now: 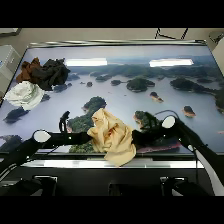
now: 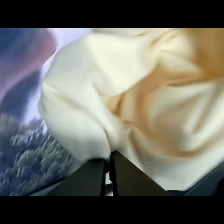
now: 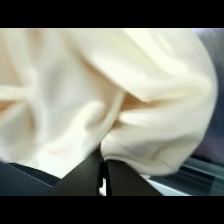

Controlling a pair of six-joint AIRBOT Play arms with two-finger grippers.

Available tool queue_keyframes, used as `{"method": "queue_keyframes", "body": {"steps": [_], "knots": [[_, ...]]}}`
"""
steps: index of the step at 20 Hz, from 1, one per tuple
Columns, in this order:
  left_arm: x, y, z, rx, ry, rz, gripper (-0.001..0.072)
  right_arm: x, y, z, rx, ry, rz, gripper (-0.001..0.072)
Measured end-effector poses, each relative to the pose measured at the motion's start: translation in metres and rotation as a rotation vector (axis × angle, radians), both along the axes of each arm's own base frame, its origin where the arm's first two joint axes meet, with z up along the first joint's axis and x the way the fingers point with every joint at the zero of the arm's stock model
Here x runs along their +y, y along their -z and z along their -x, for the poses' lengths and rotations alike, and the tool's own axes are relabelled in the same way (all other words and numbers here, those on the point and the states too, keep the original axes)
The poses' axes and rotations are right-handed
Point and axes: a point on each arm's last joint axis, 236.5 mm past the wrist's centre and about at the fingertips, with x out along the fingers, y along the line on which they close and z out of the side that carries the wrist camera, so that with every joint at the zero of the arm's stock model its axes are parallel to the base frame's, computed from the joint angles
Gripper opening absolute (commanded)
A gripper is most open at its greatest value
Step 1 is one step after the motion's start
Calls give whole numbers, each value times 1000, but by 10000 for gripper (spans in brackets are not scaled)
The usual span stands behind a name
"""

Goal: Fold the clothes and pants, and hang the long-sleeved shirts on hangers.

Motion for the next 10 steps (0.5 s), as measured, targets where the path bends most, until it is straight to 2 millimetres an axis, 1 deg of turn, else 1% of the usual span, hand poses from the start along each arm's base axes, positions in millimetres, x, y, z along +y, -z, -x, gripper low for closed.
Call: {"method": "queue_keyframes", "body": {"steps": [1, 2, 3, 4, 5, 6, 7, 8, 9, 10], "knots": [[5, -25, -13, -74, -11, 4, 19, -2, -27, -22, -96, -15, 19, 35], [14, -59, -28, -161, -36, 15, 19, -7, -61, -46, -210, -21, 49, 35], [24, -96, -41, -258, -67, 25, 19, -18, -104, -71, -347, -11, 97, 35], [39, -142, -55, -380, -114, 33, 19, -31, -149, -92, -483, 17, 152, 35], [56, -188, -64, -496, -165, 38, 19, -50, -205, -110, -640, 70, 211, 36], [77, -239, -68, -620, -232, 45, 19, -67, -257, -118, -776, 125, 252, 36], [96, -284, -66, -737, -293, 44, 20, -84, -311, -119, -914, 186, 281, 36], [115, -329, -58, -853, -352, 37, 19, -98, -357, -114, -1031, 243, 296, 36], [129, -364, -48, -946, -401, 31, 19, -112, -399, -102, -1138, 298, 303, 36], [142, -396, -34, -1033, -446, 17, 19, -122, -431, -89, -1220, 340, 299, 36]]}}
